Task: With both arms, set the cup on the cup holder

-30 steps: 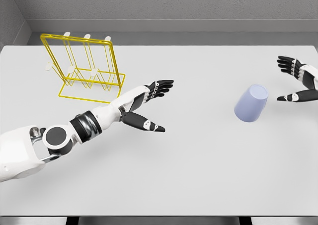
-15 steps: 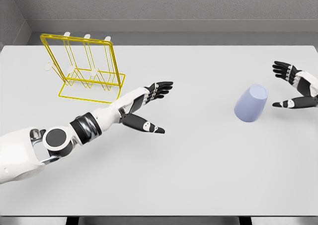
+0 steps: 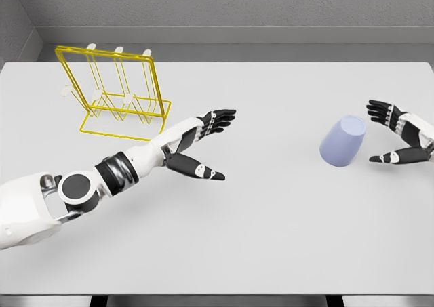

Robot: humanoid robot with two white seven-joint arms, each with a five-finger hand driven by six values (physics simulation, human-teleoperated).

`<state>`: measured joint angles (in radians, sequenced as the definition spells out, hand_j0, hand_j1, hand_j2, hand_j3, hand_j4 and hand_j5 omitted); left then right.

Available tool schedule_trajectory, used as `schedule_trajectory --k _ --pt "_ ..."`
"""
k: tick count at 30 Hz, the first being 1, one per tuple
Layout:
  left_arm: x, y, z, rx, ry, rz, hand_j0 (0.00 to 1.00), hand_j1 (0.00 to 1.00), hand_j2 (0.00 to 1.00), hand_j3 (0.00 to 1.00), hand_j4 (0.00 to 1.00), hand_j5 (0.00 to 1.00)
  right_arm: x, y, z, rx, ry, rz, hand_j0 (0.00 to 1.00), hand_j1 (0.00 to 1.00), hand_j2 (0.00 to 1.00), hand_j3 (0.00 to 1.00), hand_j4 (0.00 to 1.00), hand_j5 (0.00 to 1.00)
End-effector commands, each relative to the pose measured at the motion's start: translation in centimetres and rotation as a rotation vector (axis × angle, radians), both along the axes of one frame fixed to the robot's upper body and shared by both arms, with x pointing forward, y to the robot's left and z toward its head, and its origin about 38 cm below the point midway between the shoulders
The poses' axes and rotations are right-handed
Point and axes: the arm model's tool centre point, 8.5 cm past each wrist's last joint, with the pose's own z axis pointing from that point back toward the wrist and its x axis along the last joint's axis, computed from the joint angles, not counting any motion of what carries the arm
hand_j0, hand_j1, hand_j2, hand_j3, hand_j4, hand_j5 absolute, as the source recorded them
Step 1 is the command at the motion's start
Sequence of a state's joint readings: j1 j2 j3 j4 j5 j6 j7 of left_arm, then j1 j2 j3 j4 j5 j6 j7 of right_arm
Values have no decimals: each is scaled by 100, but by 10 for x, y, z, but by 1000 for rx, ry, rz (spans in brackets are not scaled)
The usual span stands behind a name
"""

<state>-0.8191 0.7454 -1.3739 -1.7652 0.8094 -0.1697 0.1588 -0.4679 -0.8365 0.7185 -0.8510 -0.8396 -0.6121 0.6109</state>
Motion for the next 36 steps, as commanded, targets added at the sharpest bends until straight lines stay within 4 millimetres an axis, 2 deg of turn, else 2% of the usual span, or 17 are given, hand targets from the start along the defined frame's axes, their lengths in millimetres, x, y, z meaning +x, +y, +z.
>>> schedule_trajectory --k 1,7,21,24,36 --pt "0 0 0 1 -1 1 100 100 100 100 100 100 1 3 4 9 -10 8 100 100 100 100 100 100" --pt "-1 0 -1 1 2 1 100 100 100 100 100 100 -3 11 -6 24 6 24 100 100 100 100 100 100" --pt "-1 0 -1 0 2 0 100 100 100 100 100 100 -1 14 -5 30 2 27 100 100 100 100 100 100" --pt "-1 0 -1 0 2 0 100 100 100 100 100 100 1 22 -8 45 1 36 100 100 100 100 100 100" --pt "-1 0 -1 1 2 1 100 100 100 100 100 100 2 30 -13 57 5 48 100 100 100 100 100 100"
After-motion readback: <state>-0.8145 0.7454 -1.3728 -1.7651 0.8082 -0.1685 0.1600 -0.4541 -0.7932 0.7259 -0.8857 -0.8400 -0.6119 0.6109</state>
